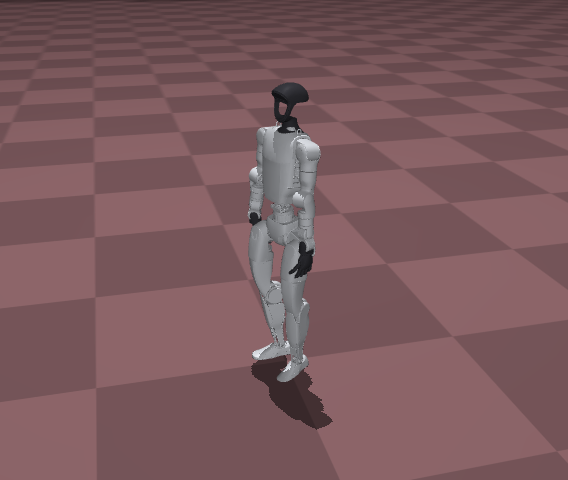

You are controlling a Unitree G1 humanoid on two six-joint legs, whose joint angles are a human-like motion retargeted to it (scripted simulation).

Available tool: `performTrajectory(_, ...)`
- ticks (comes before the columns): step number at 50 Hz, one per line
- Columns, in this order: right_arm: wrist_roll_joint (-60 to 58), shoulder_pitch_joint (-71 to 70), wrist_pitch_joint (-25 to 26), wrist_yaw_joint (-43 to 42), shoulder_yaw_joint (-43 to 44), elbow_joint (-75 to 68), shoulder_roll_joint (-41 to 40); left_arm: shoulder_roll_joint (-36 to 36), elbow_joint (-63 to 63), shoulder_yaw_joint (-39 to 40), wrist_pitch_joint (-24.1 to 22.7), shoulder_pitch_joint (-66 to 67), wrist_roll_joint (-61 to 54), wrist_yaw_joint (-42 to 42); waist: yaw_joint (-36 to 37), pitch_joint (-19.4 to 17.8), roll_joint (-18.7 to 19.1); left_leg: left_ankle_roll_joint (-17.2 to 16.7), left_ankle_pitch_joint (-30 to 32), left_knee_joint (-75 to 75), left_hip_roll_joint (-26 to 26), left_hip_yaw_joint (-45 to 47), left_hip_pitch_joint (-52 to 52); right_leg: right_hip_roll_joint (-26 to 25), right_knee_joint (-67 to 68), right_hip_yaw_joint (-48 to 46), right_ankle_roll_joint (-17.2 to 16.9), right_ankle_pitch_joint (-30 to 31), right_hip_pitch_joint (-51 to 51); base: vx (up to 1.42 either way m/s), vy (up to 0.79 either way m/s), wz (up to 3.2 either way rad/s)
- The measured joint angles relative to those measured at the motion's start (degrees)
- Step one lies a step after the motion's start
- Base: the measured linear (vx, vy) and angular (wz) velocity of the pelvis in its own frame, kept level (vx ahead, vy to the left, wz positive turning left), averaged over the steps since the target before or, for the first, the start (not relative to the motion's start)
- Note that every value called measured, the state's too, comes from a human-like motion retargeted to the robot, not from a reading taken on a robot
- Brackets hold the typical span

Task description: In place motions

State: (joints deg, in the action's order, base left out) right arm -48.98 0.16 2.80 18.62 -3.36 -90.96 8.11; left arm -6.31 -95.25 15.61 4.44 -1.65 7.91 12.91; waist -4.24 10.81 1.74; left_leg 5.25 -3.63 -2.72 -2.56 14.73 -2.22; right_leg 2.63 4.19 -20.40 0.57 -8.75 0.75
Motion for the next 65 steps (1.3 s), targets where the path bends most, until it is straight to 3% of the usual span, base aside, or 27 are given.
performTrajectory(19,-0.94,1.54,1.11,-0.57,-0.14,-1.58,0.02,1.10,6.18,1.44,-1.61,3.18,-1.90,-0.77,-0.57,-0.07,0.54,-1.06,0.10,-0.01,0.54,-0.91,0.13,0.04,0.06,-0.75,0.20,-0.30,-0.44,0.00,0.00,0.06)
performTrajectory(32,-0.24,1.82,-0.75,-2.21,1.27,1.46,0.45,1.22,7.62,3.34,-2.87,4.41,-3.56,-1.45,-2.33,-0.14,1.27,-1.13,0.21,0.24,0.68,-0.86,0.42,-0.21,-0.05,-0.46,0.22,0.07,-0.34,0.00,0.00,0.00)
performTrajectory(47,0.77,2.04,0.18,-1.73,2.15,0.16,0.07,-0.08,1.88,2.09,0.28,2.66,0.50,-1.51,-3.05,-0.34,1.33,-1.09,-0.02,0.17,0.86,-0.68,0.54,-0.41,0.16,0.08,0.27,0.19,-0.07,0.00,0.00,0.00)
performTrajectory(57,1.08,2.42,0.77,-2.54,2.32,-1.11,0.45,-0.32,8.92,4.20,-0.32,5.39,-0.70,0.10,2.78,-0.30,0.64,-1.51,-0.74,0.35,1.82,4.32,0.77,-1.14,1.02,5.10,0.27,-0.42,0.84,-0.01,0.01,-0.42)
performTrajectory(65,0.77,2.18,0.99,-1.83,2.56,-0.82,0.66,-1.17,7.74,4.38,-0.22,4.45,-0.85,0.92,1.41,-0.34,0.37,-1.50,-0.13,0.46,1.34,1.49,0.19,-0.39,0.86,2.27,-0.05,-0.31,0.71,-0.01,0.00,0.35)
